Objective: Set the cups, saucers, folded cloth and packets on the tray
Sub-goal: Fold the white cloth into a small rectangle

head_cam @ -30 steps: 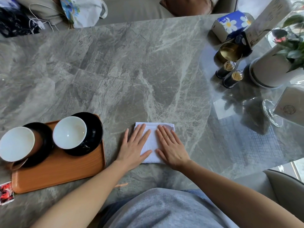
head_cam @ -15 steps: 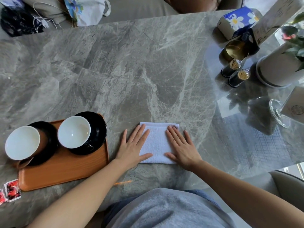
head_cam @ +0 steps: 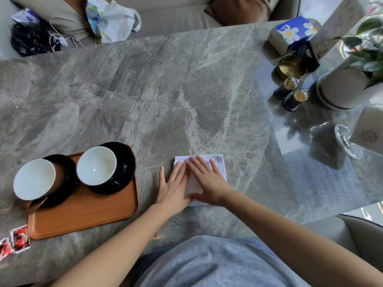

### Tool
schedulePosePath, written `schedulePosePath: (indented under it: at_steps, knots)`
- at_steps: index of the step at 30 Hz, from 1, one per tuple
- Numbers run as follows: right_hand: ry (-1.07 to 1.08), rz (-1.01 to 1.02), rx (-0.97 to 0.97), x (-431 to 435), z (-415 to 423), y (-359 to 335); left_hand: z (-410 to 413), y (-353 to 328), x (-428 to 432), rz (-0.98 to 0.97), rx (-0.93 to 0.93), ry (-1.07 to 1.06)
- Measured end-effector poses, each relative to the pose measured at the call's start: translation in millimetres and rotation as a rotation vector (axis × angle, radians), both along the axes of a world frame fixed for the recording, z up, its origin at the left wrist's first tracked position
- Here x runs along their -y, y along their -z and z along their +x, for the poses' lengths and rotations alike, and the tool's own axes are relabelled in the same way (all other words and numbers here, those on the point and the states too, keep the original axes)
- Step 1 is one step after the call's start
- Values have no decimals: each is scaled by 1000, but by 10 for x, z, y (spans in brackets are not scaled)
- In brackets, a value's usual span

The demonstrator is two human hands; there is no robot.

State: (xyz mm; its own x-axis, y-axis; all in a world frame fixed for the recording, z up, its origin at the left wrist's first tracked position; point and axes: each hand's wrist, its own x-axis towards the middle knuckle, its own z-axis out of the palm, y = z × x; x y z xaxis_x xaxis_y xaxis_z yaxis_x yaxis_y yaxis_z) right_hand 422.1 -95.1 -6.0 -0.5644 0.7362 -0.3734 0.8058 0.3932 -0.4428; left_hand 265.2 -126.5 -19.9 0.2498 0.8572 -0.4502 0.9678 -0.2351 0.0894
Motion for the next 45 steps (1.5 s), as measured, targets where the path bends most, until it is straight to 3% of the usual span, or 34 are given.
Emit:
schedulePosePath:
  at_steps: [12,26,31,45]
  knots:
    - [-221,107,274,-209,590,-37,-118,-185,-112,-139,93,3]
    - [-249,98,354,-224,526,-115,-141,-154,-119,-181,122,24]
    - [-114,93,263,-38,573,-108,-312,-156,-67,-70,164,13]
    - [-24,9,200,51,864,-65,-416,-148,-93,-105,99,21]
